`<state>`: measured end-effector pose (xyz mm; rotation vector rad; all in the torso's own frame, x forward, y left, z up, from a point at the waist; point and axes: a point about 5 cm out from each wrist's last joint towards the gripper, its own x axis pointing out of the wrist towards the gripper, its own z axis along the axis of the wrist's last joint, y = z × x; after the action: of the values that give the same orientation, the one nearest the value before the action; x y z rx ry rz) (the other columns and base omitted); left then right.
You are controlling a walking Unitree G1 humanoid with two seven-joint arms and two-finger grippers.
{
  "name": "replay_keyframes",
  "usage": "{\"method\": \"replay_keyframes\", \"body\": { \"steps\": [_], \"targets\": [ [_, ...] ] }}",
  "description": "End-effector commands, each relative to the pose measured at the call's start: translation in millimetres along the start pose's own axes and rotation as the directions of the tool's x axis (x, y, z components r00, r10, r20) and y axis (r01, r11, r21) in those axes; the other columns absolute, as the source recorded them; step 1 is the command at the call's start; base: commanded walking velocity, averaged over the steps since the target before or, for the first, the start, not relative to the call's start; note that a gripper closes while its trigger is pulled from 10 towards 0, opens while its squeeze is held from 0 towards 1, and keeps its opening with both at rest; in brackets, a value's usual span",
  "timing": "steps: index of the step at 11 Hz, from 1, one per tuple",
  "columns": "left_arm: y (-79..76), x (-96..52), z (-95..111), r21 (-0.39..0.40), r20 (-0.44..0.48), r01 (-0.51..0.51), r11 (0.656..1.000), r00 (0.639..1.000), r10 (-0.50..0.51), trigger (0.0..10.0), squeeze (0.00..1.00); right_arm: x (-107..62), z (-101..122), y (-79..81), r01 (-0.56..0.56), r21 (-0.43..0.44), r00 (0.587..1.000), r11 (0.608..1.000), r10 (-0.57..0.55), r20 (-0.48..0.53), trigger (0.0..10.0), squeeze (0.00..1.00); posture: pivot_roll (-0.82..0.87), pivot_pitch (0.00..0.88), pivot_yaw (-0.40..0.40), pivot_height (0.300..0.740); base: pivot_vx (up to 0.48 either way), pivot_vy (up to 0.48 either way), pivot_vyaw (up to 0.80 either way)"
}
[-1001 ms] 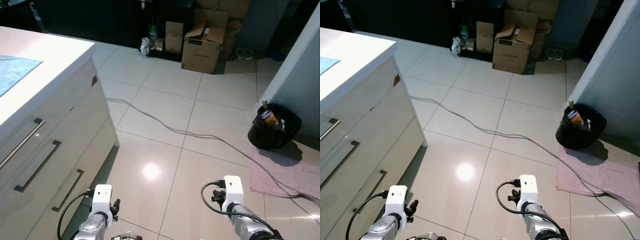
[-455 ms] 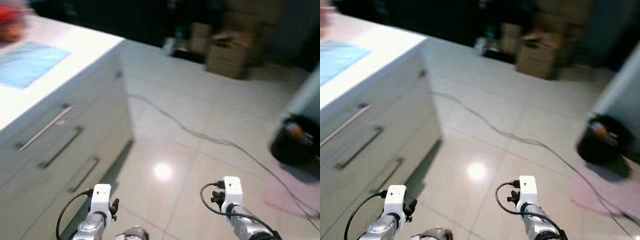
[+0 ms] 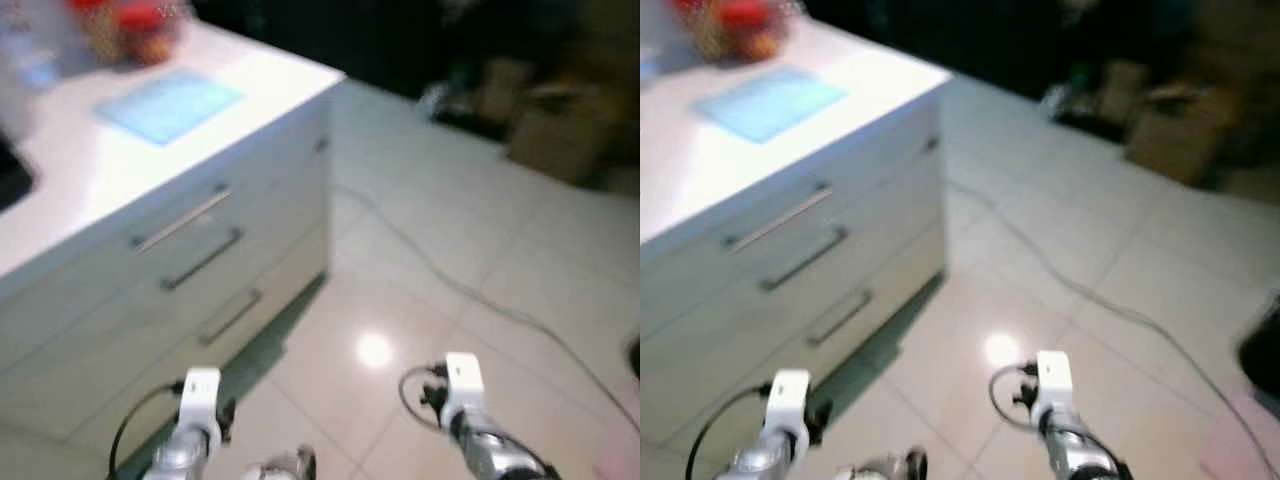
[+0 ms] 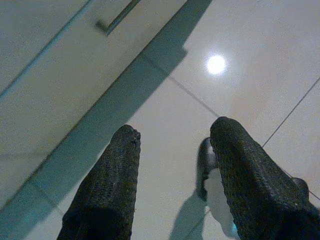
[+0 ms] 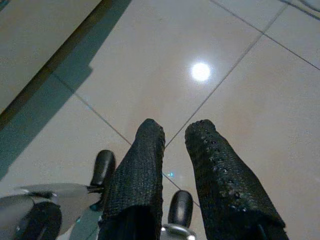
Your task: Kitchen organization
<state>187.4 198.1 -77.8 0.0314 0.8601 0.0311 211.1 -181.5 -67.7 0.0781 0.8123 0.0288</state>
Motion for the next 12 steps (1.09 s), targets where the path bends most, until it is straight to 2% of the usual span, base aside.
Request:
{"method": "replay_keyframes", "body": {
  "steps": [1,12],
  "targets": [
    [1.9,-0.2,-0.3,0.005,-0.004,-0.002,1.000,1.000,0.002,10.0,0.00,-0.6,-3.6,0.9,0.001,0.016,1.000,1.000,-0.001,-0.009,10.0,0.00,0.03,0.039,0.044,0.740,0.000,0.000,0.80],
    [3.0,-0.3,-0.4,0.009,-0.004,-0.007,1.000,1.000,0.007,10.0,0.00,-1.2,-7.7,3.3,-0.010,0.021,1.000,1.000,0.011,-0.022,10.0,0.00,0.04,0.044,0.045,0.740,0.000,0.000,0.80]
  ]
}}
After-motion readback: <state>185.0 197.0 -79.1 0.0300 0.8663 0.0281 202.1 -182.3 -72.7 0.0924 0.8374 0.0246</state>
